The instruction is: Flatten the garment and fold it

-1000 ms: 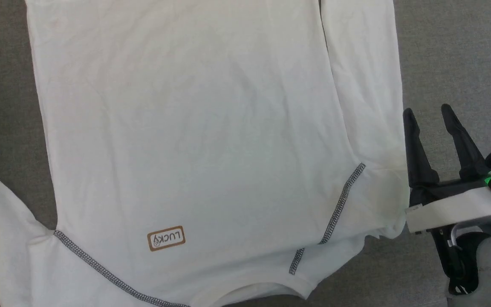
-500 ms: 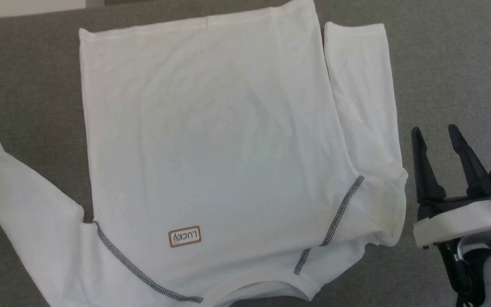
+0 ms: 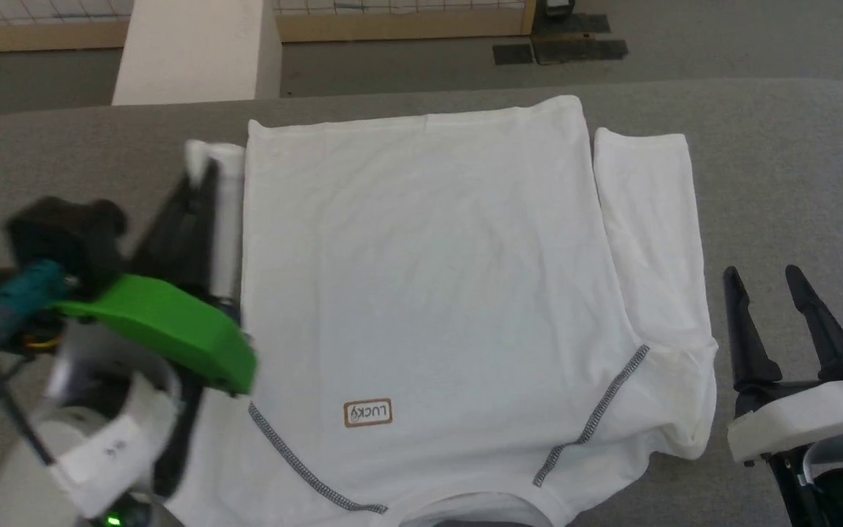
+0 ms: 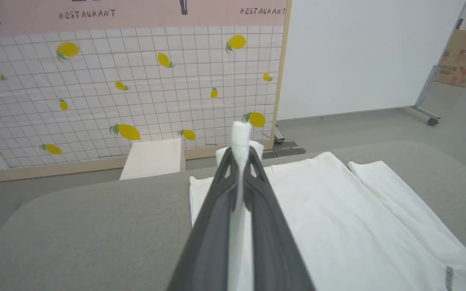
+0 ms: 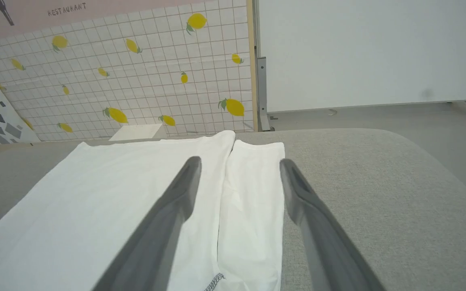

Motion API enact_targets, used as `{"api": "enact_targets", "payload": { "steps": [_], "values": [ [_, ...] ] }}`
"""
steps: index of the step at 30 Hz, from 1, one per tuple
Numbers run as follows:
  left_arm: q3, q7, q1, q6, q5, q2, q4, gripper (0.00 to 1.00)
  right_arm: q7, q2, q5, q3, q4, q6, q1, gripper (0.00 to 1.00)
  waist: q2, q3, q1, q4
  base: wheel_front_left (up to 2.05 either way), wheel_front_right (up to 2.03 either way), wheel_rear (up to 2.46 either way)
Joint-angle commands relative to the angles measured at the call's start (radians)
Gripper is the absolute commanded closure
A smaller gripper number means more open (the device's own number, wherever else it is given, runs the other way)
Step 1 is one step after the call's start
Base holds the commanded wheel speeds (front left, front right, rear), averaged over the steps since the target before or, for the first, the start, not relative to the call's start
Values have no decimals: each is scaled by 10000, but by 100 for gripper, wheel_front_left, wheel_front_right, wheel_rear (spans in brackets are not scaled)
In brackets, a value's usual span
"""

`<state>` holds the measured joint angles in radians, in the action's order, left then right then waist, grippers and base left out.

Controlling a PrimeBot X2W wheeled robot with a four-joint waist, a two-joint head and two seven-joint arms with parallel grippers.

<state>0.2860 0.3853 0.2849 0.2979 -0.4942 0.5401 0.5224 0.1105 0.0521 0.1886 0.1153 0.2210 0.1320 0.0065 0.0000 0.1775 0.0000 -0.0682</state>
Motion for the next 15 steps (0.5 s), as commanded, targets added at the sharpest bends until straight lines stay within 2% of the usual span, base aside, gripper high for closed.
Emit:
{"api": "enact_targets", "payload": {
  "steps": [1,4,9,15],
  "values": [
    [545,-62,94,-177,-39,-491,-88,100,49,-18,57,7,74,-13,114,0,0,-367,0,381,0,0,0],
    [1692,-163,410,-574,-202,-1407,-739,100,132,-18,76,-35,137,-13,110,0,0,-365,0,401,0,0,0],
    [3324,-425,1053,-1448,-553,-2966,-2755,100,207,-18,167,-198,213,-13,79,0,0,-210,0,219,0,0,0],
    [4563,-685,1785,-2282,-454,-4120,-5479,100,196,-18,282,-249,155,-13,69,0,0,157,0,-159,0,0,0]
  ]
}}
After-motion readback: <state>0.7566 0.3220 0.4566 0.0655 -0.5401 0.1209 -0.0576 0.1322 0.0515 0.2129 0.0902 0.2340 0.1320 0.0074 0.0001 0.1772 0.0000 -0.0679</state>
